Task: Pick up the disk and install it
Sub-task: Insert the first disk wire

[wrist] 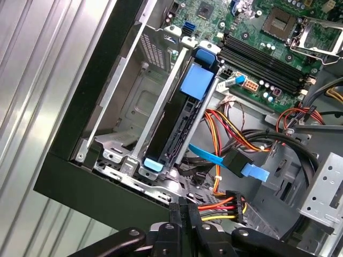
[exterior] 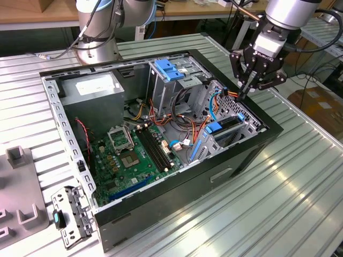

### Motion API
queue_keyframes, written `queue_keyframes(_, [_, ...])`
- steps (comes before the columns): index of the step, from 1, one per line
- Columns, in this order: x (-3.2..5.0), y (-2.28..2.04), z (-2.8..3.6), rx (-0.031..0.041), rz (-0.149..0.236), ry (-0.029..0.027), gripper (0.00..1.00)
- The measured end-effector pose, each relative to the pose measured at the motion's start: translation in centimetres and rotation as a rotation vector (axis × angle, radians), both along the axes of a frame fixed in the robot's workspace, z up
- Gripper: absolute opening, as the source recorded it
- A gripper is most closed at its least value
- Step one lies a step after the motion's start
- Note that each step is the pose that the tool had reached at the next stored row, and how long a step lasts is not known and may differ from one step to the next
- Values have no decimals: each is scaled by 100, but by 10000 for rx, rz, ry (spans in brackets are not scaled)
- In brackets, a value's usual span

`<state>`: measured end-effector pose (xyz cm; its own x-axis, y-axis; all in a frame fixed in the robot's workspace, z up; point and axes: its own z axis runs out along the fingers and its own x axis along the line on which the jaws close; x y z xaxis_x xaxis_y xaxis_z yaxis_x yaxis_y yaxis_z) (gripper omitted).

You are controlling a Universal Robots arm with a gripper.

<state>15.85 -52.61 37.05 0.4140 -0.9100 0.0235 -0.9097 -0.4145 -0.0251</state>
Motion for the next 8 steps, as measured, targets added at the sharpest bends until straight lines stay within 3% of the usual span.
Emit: queue_keyframes(8, [0,0,0,0,-121,0,16])
